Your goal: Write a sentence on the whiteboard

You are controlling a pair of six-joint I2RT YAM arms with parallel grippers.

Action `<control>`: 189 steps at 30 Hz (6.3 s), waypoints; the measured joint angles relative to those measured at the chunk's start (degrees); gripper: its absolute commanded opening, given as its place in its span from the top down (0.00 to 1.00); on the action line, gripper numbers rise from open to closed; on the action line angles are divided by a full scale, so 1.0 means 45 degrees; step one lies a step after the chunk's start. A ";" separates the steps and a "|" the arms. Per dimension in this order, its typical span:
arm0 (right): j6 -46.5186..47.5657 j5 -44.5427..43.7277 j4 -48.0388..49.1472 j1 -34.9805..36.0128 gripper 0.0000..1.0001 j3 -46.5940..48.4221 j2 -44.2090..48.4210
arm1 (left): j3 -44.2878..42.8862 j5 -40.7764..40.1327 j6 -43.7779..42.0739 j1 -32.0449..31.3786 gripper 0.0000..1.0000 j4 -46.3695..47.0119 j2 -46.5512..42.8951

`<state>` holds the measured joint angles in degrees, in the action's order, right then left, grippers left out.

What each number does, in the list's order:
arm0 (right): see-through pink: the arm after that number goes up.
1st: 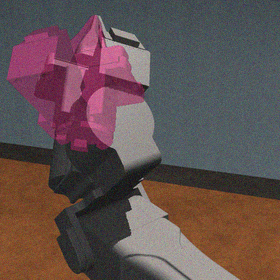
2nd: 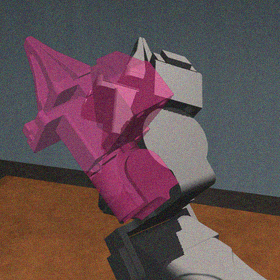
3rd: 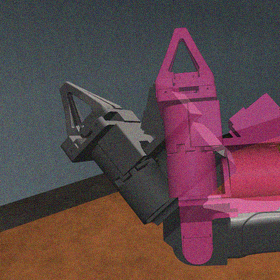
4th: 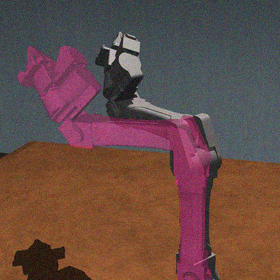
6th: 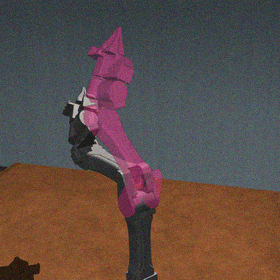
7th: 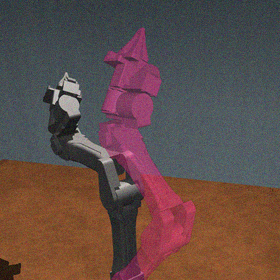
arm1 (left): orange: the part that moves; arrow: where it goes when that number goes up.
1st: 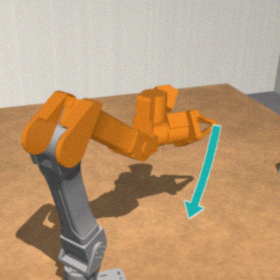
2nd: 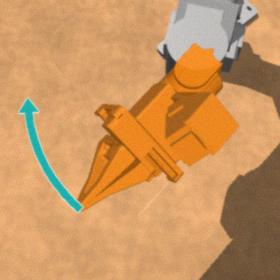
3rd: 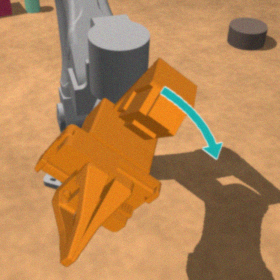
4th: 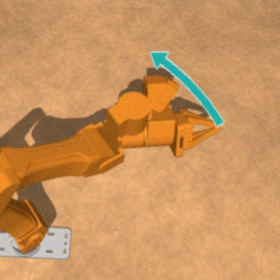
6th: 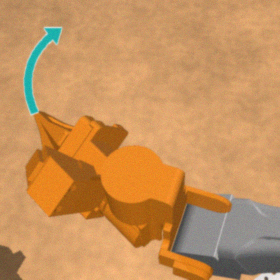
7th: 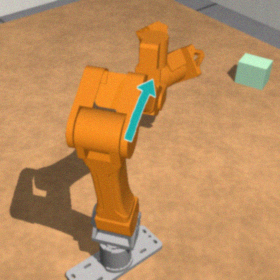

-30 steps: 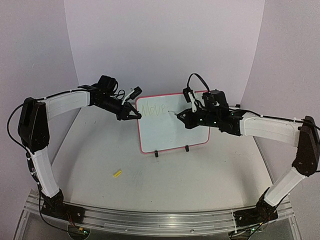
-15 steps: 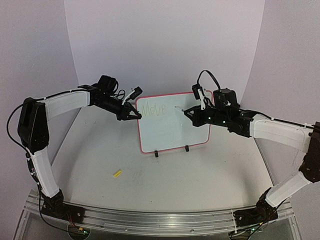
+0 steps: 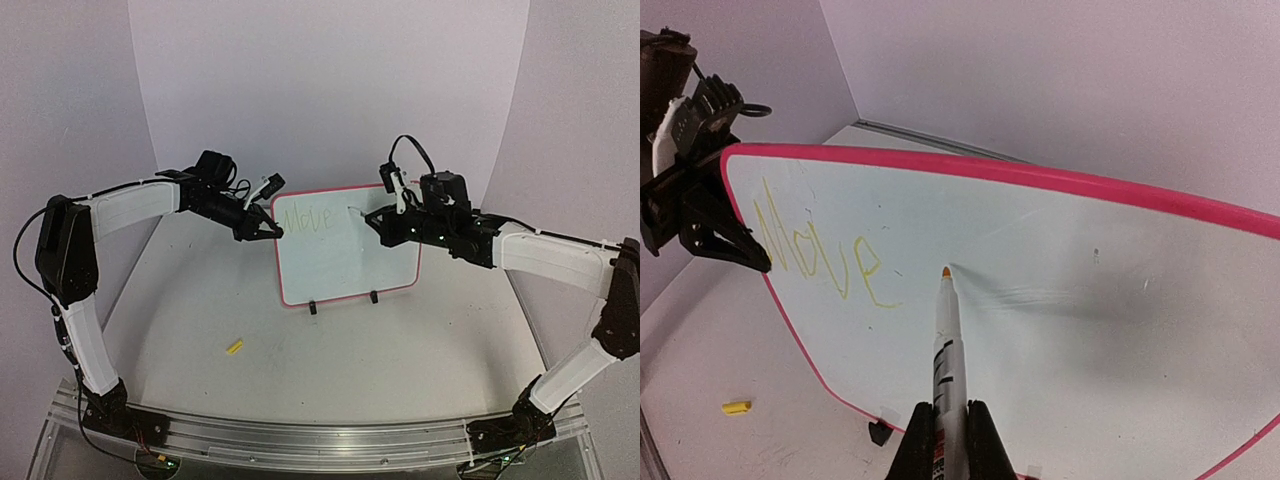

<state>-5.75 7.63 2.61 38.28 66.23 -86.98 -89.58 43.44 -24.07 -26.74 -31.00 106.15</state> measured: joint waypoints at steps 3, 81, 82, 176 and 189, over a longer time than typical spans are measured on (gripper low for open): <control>0.0031 -0.0107 -0.0009 0.0000 1.00 0.0118 -0.0123 | 0.0000 0.0000 -0.0001 0.0000 1.00 0.0000 0.0000; -0.0172 -0.1641 -0.0192 0.0073 1.00 -0.0487 -0.0189 | 0.0000 -0.0112 0.0115 -0.0024 1.00 -0.0005 0.0000; -0.0136 -0.1708 -0.0201 0.0073 1.00 -0.0395 -0.0189 | 0.0000 -0.0112 0.0115 -0.0024 1.00 -0.0005 0.0000; -0.0809 -0.2006 0.0034 0.0000 1.00 -0.0945 0.0169 | 0.0000 -0.0136 0.0067 -0.0024 1.00 -0.0097 0.0000; -0.0817 -0.1845 0.0085 0.0000 1.00 -0.1261 0.1322 | 0.0000 -0.0131 0.0052 -0.0049 1.00 -0.0102 -0.0001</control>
<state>-9.42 -0.67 3.00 38.28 60.56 -81.03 -89.58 42.85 -23.83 -26.96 -31.46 106.14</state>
